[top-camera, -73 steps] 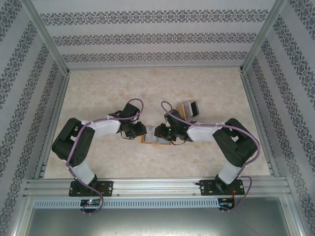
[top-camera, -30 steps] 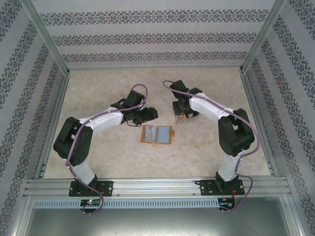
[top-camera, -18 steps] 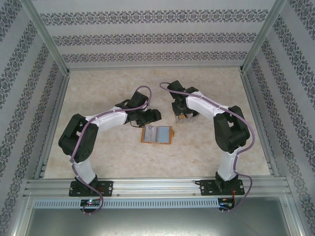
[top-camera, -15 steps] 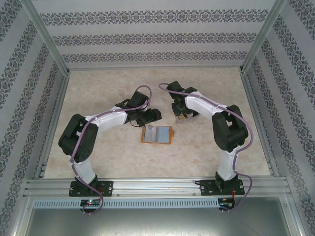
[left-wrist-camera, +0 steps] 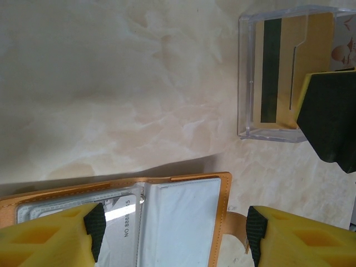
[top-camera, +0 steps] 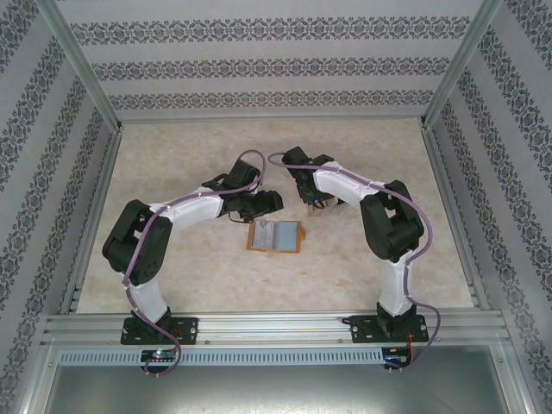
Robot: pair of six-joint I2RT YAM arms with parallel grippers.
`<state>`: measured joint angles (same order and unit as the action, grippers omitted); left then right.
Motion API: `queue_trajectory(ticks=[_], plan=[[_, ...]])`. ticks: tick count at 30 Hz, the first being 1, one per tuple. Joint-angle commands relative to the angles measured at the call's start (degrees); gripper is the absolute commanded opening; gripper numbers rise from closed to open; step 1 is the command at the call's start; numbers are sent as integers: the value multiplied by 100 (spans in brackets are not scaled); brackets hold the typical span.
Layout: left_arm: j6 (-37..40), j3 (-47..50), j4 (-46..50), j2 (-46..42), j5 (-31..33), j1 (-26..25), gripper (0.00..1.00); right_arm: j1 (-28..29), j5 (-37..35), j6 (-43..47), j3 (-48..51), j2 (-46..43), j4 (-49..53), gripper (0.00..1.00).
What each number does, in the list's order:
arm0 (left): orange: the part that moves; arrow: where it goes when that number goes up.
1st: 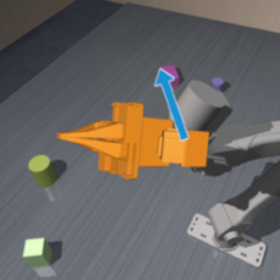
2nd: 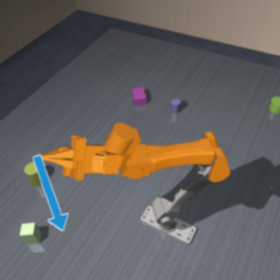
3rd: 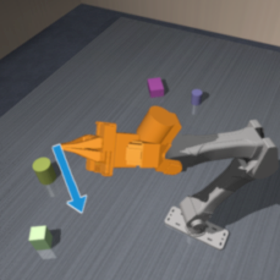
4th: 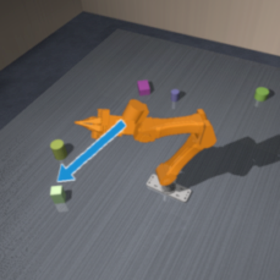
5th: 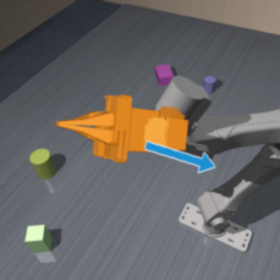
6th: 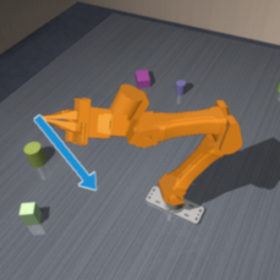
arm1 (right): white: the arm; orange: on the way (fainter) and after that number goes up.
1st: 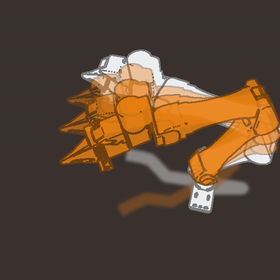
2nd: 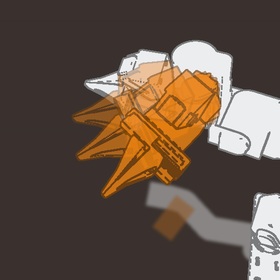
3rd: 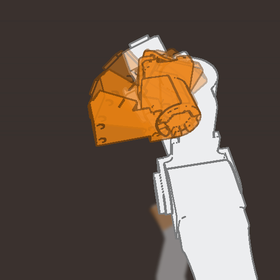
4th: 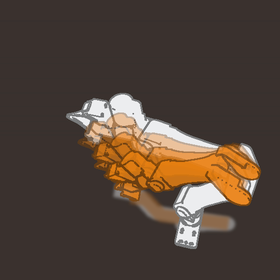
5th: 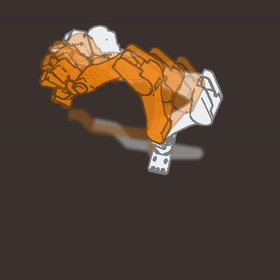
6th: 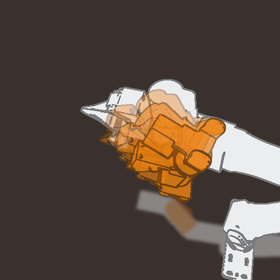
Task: Put the credit cards into the card holder
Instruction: Pick up the credit card from the storage box.
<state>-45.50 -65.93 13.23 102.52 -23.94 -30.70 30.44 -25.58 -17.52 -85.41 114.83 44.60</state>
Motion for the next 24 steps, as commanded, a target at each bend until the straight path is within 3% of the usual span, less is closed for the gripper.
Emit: queue_trajectory(ticks=[1, 9, 24], plan=[[-91, -105, -119, 51, 13, -50, 69, 16, -310, 82, -99, -107, 146, 35], [-111, -71, -119, 40, 7, -53, 69, 6, -223, 42, -29, -136, 110, 25], [-138, -60, -163, 56, -22, -52, 69, -4, -416, 12, 57, -265, 134, 25]])
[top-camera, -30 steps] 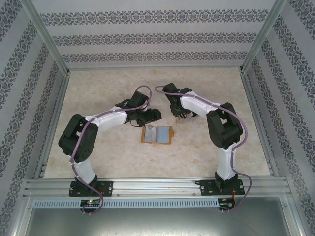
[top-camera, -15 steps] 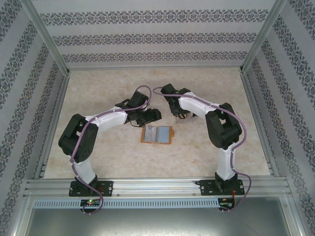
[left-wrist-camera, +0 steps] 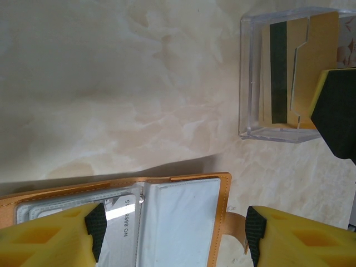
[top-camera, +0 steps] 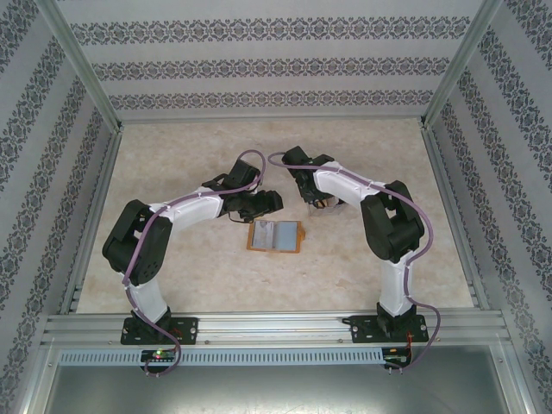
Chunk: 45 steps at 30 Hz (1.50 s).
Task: Put the credit cards into the card holder
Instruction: Pick up the credit card from the storage box.
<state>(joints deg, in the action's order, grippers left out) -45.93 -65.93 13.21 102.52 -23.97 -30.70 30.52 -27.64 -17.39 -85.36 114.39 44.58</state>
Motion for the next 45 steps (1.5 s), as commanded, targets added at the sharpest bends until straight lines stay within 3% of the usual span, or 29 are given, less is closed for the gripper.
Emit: queue_trajectory(ticks=[1, 16, 26, 32, 39, 45], plan=[[-92, -60, -155, 55, -20, -51, 69, -11, -190, -1, 63, -228, 122, 24], [-100, -78, -152, 102, -52, -50, 69, -37, -84, -61, 142, -355, 105, 10], [-101, -115, -116, 97, -42, -48, 69, -68, 403, -308, 248, -782, 91, 0], [-404, 75, -575, -37, -335, 49, 70, -144, 1443, -824, 758, -1927, -364, 0], [-1516, 632, -2619, -102, -1478, 351, 73, -454, 3501, -2030, 2171, -3371, -1985, 0], [-2280, 878, -4183, -76, -2147, 512, 75, -626, 4563, -2979, 3058, -3928, -3148, 0]])
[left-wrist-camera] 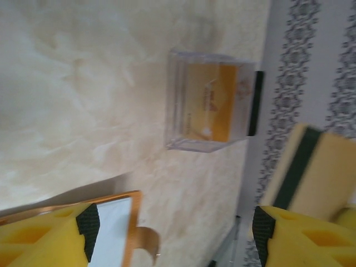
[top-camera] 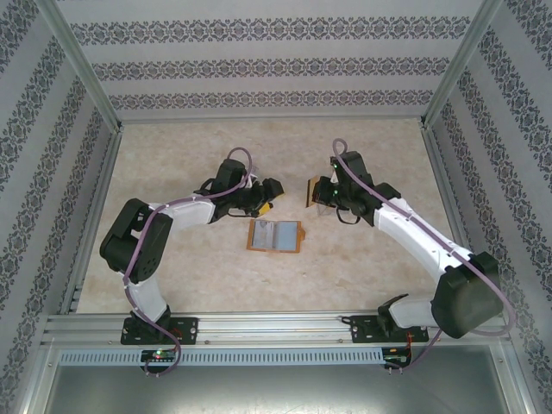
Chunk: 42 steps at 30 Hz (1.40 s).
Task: Put the credit cards into the card holder
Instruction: Insert the credit card into the card slot.
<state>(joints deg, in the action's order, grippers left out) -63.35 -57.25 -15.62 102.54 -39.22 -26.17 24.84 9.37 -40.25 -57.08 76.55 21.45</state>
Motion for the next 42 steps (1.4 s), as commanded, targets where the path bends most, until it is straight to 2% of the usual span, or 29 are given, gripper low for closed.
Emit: queue_trajectory(ticks=[1, 6, 19, 25, 32, 38, 42], plan=[[-530, -58, -1353, -39, -782, 58, 75, -88, 951, -788, 307, -197, -944, 0], [-547, -140, -1503, -50, -1107, 67, 76, -311, 1463, -929, 434, -365, -1209, 0], [-1118, -225, -2350, 55, -1316, 76, 69, -357, 2061, -1304, 637, -399, -1786, 0], [-1119, -256, -2359, 33, -1371, 70, 64, -363, 2193, -1473, 680, -339, -2039, 0], [-1134, -183, -2358, -24, -1347, 72, 51, -382, 2167, -1573, 723, -259, -2163, 0], [-985, -149, -2150, -148, -1319, 77, 50, -446, 2100, -1643, 811, -212, -2212, 0], [-942, -146, -2070, -173, -1336, 75, 44, -441, 2113, -1686, 830, -170, -2267, 0]])
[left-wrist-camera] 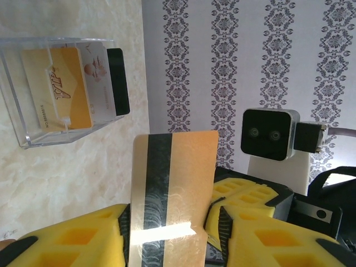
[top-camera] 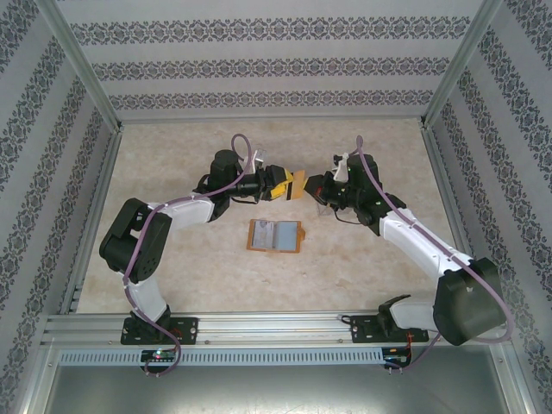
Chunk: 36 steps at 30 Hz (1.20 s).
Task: Put the credit cards into the card holder
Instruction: Insert the credit card into the card slot.
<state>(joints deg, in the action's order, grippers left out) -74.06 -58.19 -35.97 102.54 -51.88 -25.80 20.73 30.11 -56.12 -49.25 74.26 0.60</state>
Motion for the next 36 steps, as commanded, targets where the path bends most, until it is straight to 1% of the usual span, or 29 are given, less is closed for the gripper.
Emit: queue_trajectory(ticks=[1, 6, 9, 10, 14, 15, 17, 19, 22, 26, 28, 30, 31, 36], plan=[[129, -52, -41, -173, -75, 34, 42, -43, 25, -101, 56, 79, -196, 0], [129, -5, -30, -190, -51, 40, 29, -46, 46, -103, 69, 167, -174, 1], [155, 95, 80, -250, 94, 55, 19, -67, -61, -97, 124, 189, -103, 2], [155, 134, 82, -259, 140, 63, 14, -68, -83, -87, 135, 205, -67, 2], [299, 214, 334, -345, 261, 74, 0, -45, -62, 47, 127, 302, 70, 10], [412, 250, 499, -395, 336, 71, 0, -20, -142, 130, 118, 315, 207, 12], [742, 308, 1018, -539, 505, 76, 0, 30, -351, 338, 94, 339, 532, 24], [1144, 376, 1611, -719, 708, 70, 0, 109, -565, 556, 44, 396, 888, 31], [1612, 577, 2342, -995, 1089, 69, 0, 427, -1271, 1043, -224, 561, 1783, 42], [2131, 880, 3006, -1262, 1442, 62, 0, 1014, -2276, 1420, -678, 971, 2791, 49], [2222, 1061, 3084, -1315, 1511, 52, 0, 1247, -2686, 1473, -884, 1214, 3134, 51], [2264, 1206, 3038, -1310, 1502, 46, 0, 1463, -3079, 1543, -1058, 1438, 3405, 56], [2273, 1274, 2975, -1293, 1497, 42, 0, 1547, -3184, 1580, -1139, 1563, 3492, 58], [2365, 1403, 2852, -1142, 1573, -70, 0, 1707, -3249, 1630, -1386, 2118, 3595, 60]])
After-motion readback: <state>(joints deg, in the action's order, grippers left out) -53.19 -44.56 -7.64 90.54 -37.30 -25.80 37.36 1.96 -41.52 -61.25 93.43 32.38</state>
